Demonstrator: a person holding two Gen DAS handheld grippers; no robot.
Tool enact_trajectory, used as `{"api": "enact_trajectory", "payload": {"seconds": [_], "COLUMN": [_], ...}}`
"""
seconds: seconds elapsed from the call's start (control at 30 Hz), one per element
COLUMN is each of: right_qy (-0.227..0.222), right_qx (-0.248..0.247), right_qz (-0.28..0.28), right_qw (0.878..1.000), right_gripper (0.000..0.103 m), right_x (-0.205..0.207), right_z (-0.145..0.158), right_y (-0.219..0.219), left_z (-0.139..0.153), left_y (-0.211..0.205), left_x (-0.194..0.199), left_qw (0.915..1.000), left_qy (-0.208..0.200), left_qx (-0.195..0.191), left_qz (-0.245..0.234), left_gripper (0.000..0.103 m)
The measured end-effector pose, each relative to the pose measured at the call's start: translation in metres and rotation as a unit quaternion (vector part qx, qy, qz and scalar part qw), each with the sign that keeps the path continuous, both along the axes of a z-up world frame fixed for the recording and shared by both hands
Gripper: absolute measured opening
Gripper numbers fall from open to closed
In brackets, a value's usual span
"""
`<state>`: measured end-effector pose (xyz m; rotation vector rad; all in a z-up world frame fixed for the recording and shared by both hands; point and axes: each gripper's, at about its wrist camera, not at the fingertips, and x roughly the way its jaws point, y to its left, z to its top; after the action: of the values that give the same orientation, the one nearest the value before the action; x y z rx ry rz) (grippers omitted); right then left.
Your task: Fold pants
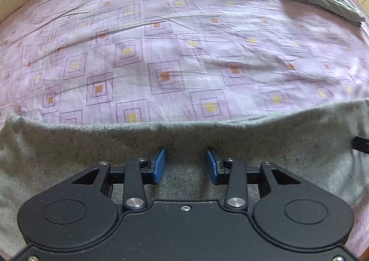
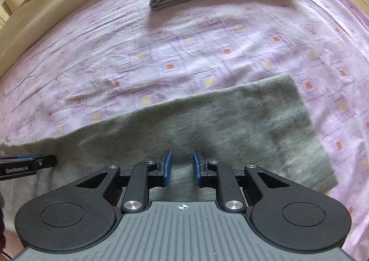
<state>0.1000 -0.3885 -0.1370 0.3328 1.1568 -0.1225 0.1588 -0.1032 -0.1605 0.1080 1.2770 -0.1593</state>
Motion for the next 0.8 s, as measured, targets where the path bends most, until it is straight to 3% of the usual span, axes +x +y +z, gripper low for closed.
{"api": "enact_trajectory", "payload": {"seconds": [0.23,0.3,0.4,0.47,0.53,0.6,0.8], "right_qy": [-0.002,-0.004,-0.011,-0.026,-0.036,-0.034,-0.012], "right_qx": [-0.009,0.015,0.011,0.013,0.048,0.072,0.155], "right_qz": [0.011,0.019,0.03,0.018,-0.013,-0.04,-0.121], "right_qw": [1.0,1.0,0.999,0.999,0.998,0.996,0.98], "right_gripper": [0.015,0.014,0.018,0.02,0.03,0.034,0.036], "right_x": [-0.023,-0.032,-0.04,-0.051,-0.065,-0.081,-0.113], "right_z": [-0.004,-0.003,0.007,0.016,0.019,0.017,-0.01], "right_y": [-0.061,-0.072,-0.074,-0.079,-0.09,-0.098,-0.118], "left_z": [0.007,0.009,0.011,0.012,0.011,0.009,0.008], "left_y": [0.004,0.006,0.008,0.005,-0.001,-0.008,-0.02], "left_x": [0.014,0.009,-0.011,-0.032,-0.056,-0.078,-0.119], "left_qw": [0.9973,0.9947,0.9912,0.991,0.9918,0.9932,0.9948], "left_qy": [-0.002,0.005,0.021,0.026,0.035,0.043,0.048], "left_qx": [0.018,0.023,0.017,0.013,0.013,0.016,0.032], "left_qz": [0.071,0.1,0.129,0.131,0.122,0.107,0.084], "left_gripper": [0.056,0.055,0.055,0.055,0.055,0.055,0.055]}}
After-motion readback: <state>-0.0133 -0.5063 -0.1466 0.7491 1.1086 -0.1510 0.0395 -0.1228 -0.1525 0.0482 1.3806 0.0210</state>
